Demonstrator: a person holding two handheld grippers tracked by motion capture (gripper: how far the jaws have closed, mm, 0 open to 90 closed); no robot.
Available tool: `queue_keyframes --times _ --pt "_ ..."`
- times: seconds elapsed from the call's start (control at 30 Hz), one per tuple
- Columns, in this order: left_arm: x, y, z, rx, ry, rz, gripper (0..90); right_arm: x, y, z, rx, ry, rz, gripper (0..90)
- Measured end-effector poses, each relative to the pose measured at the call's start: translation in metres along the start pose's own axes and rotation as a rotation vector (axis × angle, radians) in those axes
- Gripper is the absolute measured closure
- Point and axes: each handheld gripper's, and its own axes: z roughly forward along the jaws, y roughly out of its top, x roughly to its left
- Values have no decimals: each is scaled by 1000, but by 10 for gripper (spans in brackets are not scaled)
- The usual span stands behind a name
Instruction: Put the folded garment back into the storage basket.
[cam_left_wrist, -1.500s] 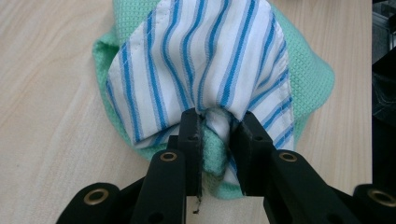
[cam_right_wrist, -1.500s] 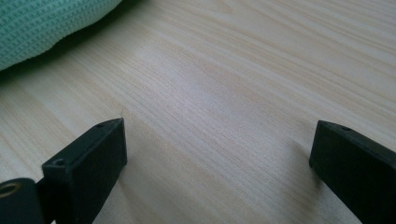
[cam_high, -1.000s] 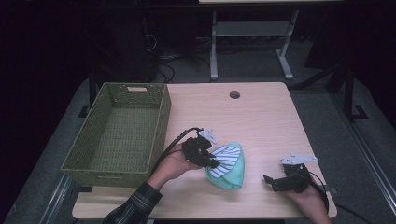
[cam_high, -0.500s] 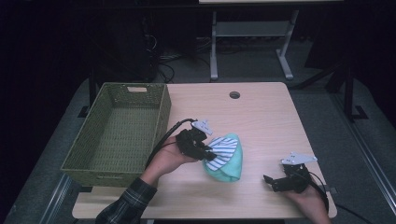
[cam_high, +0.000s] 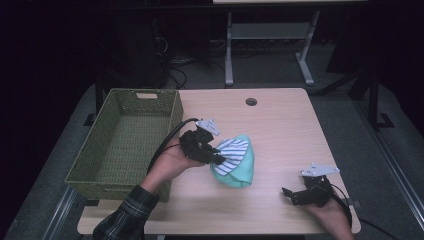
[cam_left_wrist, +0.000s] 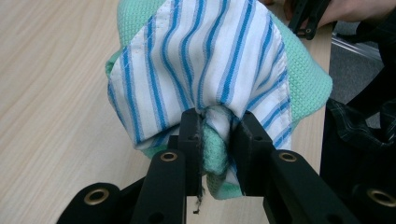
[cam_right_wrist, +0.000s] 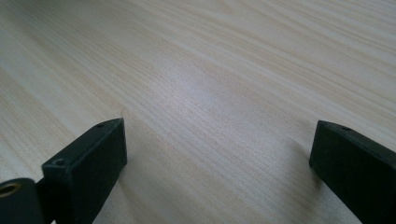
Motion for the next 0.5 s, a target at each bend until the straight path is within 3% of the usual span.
queue_keyframes --times 0.5 --pt "13 -8 -44 -29 79 -48 741 0 0 0 -1 0 1 34"
